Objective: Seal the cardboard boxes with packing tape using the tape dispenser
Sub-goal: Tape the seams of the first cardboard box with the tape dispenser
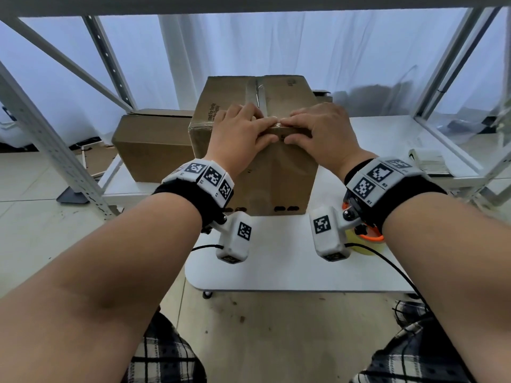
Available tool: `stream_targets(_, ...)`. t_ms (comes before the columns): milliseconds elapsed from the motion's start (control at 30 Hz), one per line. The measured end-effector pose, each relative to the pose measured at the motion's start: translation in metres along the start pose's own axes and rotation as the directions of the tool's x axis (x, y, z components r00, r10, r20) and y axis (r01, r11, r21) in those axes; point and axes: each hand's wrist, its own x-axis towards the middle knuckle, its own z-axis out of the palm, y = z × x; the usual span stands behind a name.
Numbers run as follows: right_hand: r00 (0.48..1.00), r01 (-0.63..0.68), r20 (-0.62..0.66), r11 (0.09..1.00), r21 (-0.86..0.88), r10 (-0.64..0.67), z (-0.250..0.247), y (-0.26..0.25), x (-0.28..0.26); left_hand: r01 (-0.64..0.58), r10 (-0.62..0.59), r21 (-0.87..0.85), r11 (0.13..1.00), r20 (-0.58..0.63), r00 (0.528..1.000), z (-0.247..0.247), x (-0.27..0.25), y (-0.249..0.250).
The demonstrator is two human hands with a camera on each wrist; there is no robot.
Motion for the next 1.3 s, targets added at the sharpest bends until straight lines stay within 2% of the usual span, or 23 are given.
stream_targets(67, 1.0, 0.012, -0.003, 1.0, -0.023, -0.012, 0.001, 0.001, -0.001, -0.001, 0.001, 0.012, 1.0, 0.004, 1.0, 0.001, -0.001, 0.001)
stream_targets(167, 1.0, -0.004, -0.027, 0.999, 0.046, 0.006, -0.003, 0.002, -0.001, -0.014, 0.014, -0.019, 1.0, -0.003, 1.0, -0.001, 0.004, 0.007)
stream_targets(300, 0.986, -0.128, -0.074, 0.967, 0.221, 0.147, -0.017, 0.012, -0.002, -0.058, 0.06, -0.068, 0.996, 0.02, 0.998, 0.001, 0.017, 0.027)
stream_targets(433, 0.957, -0.247, -0.062, 0.904, 0.349, 0.285, -0.024, 0.019, -0.005, -0.005, 0.005, -0.054, 0.999, 0.002, 1.0, 0.009, 0.015, 0.032)
stream_targets(633, 0.906, -0.385, 0.02, 0.805, 0.451, 0.422, -0.029, 0.035, -0.018, -0.052, 0.052, -0.004, 0.999, 0.013, 0.999, 0.011, 0.009, 0.03)
stream_targets(700, 0.872, -0.434, 0.039, 0.735, 0.521, 0.487, -0.03, 0.041, -0.022, -0.024, 0.024, -0.028, 0.999, 0.011, 1.0, 0.009, 0.009, 0.032)
stream_targets(800, 0.784, -0.549, 0.173, 0.535, 0.642, 0.597, -0.033, 0.046, -0.028, 0.007, -0.005, -0.09, 0.996, 0.019, 1.0, 0.004, 0.018, 0.041)
stream_targets(900, 0.703, -0.65, 0.328, 0.381, 0.658, 0.632, -0.033, 0.051, -0.032, -0.04, 0.049, -0.119, 0.992, 0.069, 0.996, 0.003, 0.032, 0.046)
stream_targets(1000, 0.649, -0.707, 0.419, 0.299, 0.641, 0.636, -0.029, 0.056, -0.034, -0.093, 0.108, -0.1, 0.991, 0.155, 0.982, 0.004, 0.04, 0.047)
stream_targets(1067, 0.654, -0.703, 0.439, 0.279, 0.654, 0.617, -0.027, 0.057, -0.035, -0.107, 0.12, -0.084, 0.991, 0.168, 0.978, 0.007, 0.041, 0.046)
stream_targets(1100, 0.673, -0.685, 0.431, 0.287, 0.67, 0.601, -0.026, 0.055, -0.034, -0.107, 0.12, -0.087, 0.99, 0.158, 0.98, 0.009, 0.04, 0.045)
stream_targets(1200, 0.738, -0.622, 0.369, 0.358, 0.697, 0.565, -0.026, 0.05, -0.026, -0.099, 0.11, -0.093, 0.991, 0.12, 0.987, 0.012, 0.038, 0.044)
stream_targets(1300, 0.778, -0.589, 0.319, 0.451, 0.671, 0.542, -0.024, 0.053, -0.021, -0.079, 0.087, -0.095, 0.992, 0.088, 0.992, 0.014, 0.038, 0.045)
